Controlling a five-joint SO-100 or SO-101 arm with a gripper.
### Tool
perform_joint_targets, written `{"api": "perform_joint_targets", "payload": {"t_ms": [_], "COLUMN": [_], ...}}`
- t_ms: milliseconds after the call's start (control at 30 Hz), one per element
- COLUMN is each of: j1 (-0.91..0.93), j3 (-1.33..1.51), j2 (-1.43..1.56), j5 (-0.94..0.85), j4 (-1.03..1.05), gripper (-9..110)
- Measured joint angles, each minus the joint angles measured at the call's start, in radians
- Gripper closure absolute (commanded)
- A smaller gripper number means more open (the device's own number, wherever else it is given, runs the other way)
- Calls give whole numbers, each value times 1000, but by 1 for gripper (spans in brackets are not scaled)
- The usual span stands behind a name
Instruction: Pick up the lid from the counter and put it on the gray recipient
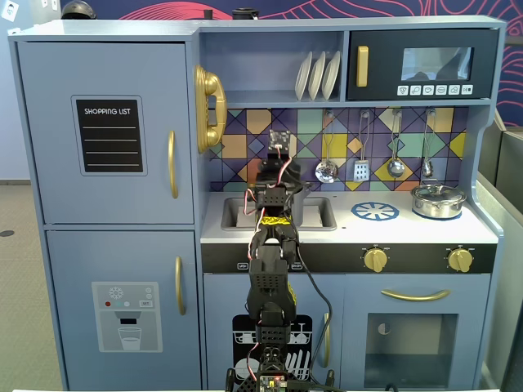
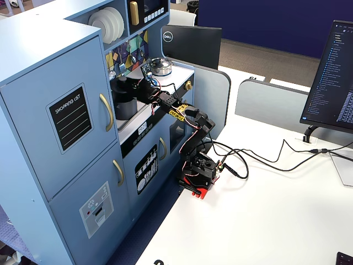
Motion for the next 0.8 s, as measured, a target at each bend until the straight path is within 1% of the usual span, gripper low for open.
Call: {"api": "perform_joint_targets", "payload": {"t_ms": [267,800], "j1": [-5,-9], "j3": [114,121], "j2": [35,37], "j5": [6,6], "j4": [-26,-86], "gripper": [102,102]}}
